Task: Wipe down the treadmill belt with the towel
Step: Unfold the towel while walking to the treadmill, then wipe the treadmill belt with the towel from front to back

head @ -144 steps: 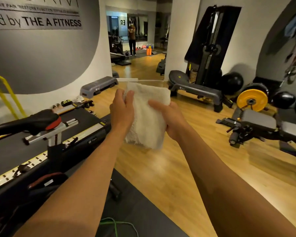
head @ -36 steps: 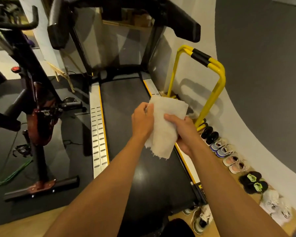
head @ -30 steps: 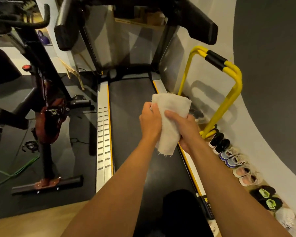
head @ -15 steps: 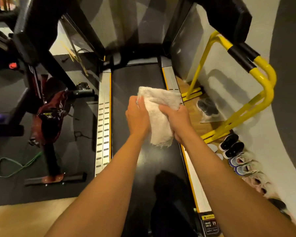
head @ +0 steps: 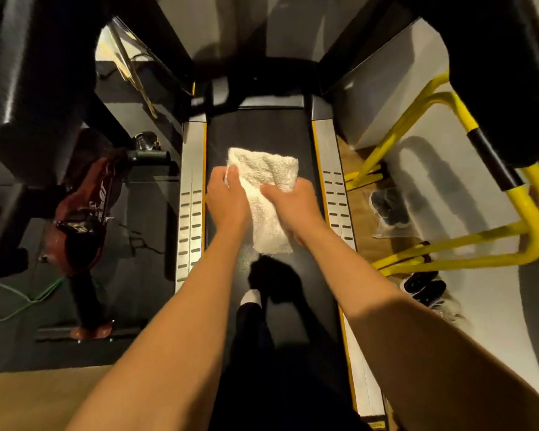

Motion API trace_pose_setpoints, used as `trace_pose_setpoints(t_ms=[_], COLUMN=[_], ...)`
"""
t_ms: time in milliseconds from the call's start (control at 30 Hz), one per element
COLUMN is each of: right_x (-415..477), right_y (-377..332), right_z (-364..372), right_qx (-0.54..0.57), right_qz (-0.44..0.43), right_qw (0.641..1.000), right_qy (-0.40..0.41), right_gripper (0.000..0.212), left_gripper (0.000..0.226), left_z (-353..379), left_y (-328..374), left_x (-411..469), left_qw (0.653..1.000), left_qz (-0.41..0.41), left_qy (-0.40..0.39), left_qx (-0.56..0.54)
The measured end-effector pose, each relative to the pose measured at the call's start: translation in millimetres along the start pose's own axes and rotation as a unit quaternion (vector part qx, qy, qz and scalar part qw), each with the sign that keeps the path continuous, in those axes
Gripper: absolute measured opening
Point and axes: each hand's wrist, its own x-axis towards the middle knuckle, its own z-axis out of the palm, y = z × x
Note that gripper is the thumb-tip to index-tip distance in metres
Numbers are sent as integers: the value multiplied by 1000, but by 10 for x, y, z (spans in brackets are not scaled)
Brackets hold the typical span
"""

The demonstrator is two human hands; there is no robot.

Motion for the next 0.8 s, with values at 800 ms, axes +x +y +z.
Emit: trace_pose_setpoints(t_ms=[800], right_x=[4651], right_y=[370], right_z=[-103], right_qx=[-237], right_qz=[-14], right_qw=[963], right_qy=[123], right_gripper=[21], left_gripper=[15], left_z=[2568], left_y=[-860], left_x=[3335], left_qw=[933], left_qz=[-185], left_qy=[-291], left_qx=[103])
